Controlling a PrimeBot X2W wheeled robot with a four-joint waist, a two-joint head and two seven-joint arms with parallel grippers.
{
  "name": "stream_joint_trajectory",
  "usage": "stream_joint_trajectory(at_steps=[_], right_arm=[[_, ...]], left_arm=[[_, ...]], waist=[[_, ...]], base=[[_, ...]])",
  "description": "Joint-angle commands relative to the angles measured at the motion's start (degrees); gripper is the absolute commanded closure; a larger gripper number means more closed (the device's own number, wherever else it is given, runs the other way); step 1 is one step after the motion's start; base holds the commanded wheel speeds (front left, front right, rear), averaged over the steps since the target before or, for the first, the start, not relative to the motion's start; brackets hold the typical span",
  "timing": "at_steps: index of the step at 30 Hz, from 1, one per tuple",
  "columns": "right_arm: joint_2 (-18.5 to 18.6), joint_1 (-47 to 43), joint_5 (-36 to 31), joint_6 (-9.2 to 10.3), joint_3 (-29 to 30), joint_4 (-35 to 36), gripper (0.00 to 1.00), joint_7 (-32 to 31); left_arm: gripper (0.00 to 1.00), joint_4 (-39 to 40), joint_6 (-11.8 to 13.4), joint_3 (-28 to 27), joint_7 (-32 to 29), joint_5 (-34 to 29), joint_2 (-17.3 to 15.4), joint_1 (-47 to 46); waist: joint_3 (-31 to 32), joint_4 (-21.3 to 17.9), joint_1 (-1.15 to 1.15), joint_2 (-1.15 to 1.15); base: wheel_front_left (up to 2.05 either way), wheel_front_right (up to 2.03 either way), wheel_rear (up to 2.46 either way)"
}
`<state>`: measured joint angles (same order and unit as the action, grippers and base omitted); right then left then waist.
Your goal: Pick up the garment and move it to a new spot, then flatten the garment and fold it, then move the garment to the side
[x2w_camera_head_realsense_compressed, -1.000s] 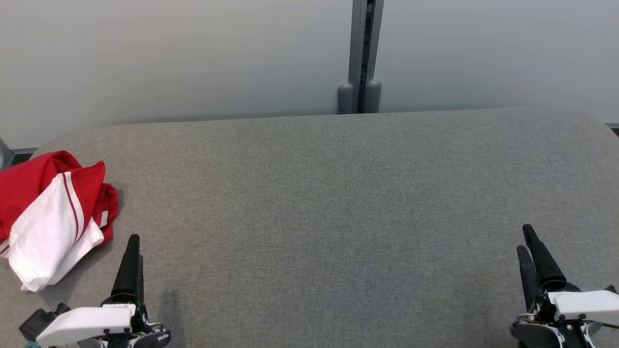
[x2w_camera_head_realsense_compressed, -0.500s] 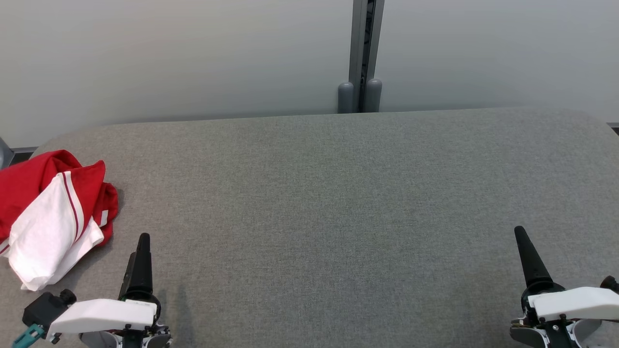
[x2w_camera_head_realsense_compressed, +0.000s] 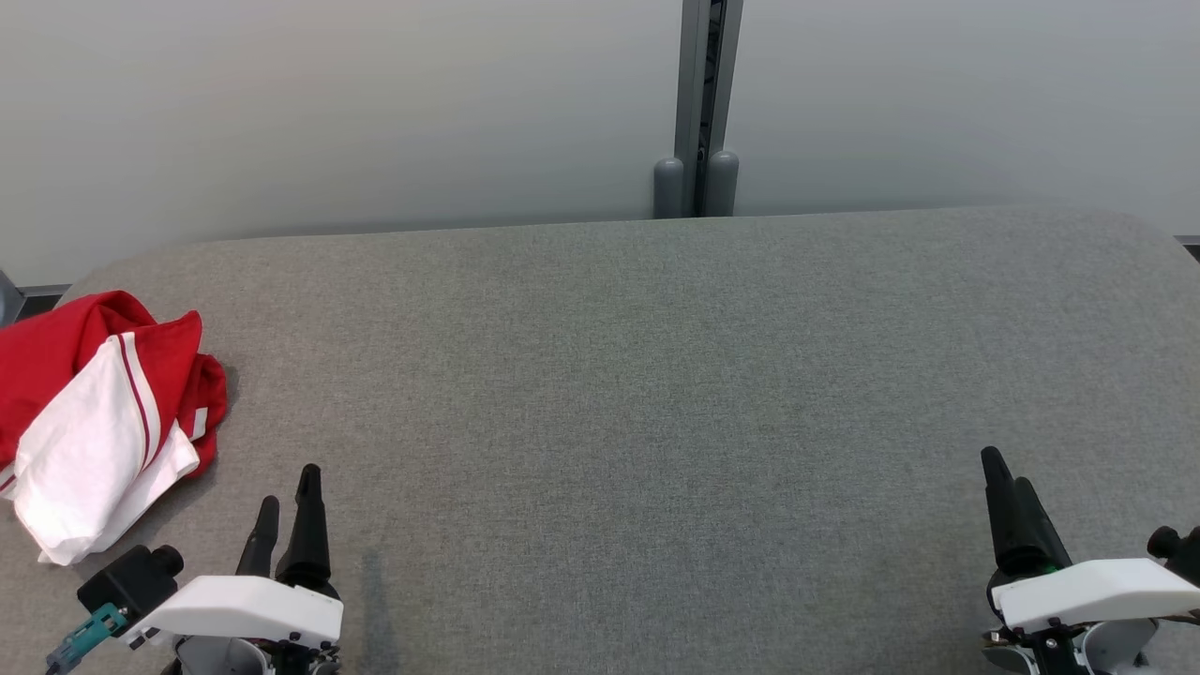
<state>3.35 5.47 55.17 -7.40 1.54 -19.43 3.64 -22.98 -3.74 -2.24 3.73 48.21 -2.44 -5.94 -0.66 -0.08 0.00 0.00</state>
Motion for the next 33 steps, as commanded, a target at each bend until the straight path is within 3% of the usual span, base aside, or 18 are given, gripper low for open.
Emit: stream_joint_trajectory(at_steps=[1, 33], right_arm=[[0.3, 1.5, -2.3, -0.06, -0.1, 0.2, 0.0, 0.8], [0.2, 2.4, -24.2, -0.09, -1.7, -4.2, 0.0, 6.0]], left_arm=[[0.0, 0.0, 0.5, 0.3, 0.7, -2.5, -0.5, -1.7], [0.0, -4.9, 6.5, 4.3, 5.8, -24.4, -1.9, -2.9]], waist=[[0.0, 0.0, 0.0, 0.0], [-0.4, 0.0, 0.0, 0.0]], base=[[0.0, 0.0, 0.0], [0.0, 0.0, 0.0]])
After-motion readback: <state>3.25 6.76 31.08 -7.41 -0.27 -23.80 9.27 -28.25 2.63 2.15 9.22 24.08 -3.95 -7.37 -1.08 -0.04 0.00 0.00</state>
